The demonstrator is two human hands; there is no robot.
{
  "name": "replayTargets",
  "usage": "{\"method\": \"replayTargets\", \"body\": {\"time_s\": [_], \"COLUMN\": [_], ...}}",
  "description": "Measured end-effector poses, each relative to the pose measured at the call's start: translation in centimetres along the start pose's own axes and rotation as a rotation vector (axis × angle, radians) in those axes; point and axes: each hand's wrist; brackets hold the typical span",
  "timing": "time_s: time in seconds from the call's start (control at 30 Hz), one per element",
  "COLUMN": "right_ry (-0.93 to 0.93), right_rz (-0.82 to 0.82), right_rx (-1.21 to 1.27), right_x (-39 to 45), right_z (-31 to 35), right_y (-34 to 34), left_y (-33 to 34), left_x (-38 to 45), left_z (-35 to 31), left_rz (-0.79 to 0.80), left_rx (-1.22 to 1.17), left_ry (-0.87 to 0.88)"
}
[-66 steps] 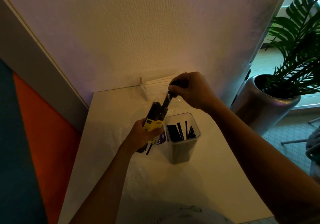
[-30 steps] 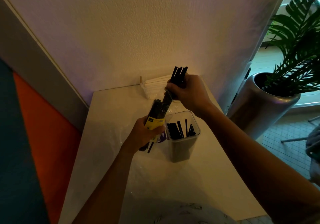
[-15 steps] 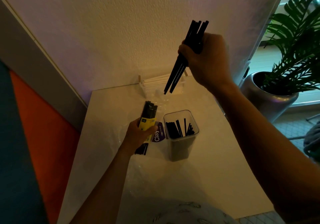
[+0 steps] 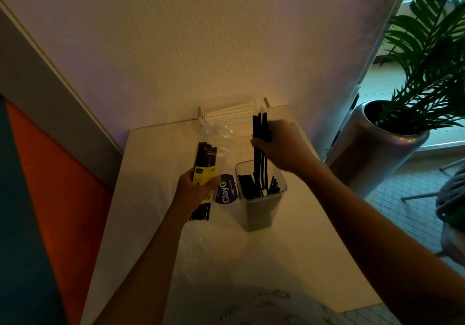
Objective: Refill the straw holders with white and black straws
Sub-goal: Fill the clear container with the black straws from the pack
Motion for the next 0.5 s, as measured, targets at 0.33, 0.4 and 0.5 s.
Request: {"method": "replayTargets", "body": {"time_s": [0.33,0.4,0.5], "right_ry": [0.163,0.184,0.158], "right_rz": [0.099,0.144,0.174], "right_rx": [0.059,0.039,0.018], "right_x": [-2.5,-2.7,-2.9], "right_z": [-1.8,-2.0,-2.1], "right_y": [3.3,3.6,3.9], "left_y": [-0.1,0.1,0.3], "left_x": [-0.2,-0.3,-0.5], "left_z": [-0.4,-0.4,-0.4], "left_rz": [0.044,0.059,0.083], "left_rx": [-0.003,-0.017,-0.033], "left_ry": [0.004,0.003,0.006]}}
Point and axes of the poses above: each hand's wrist, its own x-axis towards the middle knuckle, its own y-axis out of the palm, z = x × y, and after that the axes turned 14 degrees about -y, right-handed
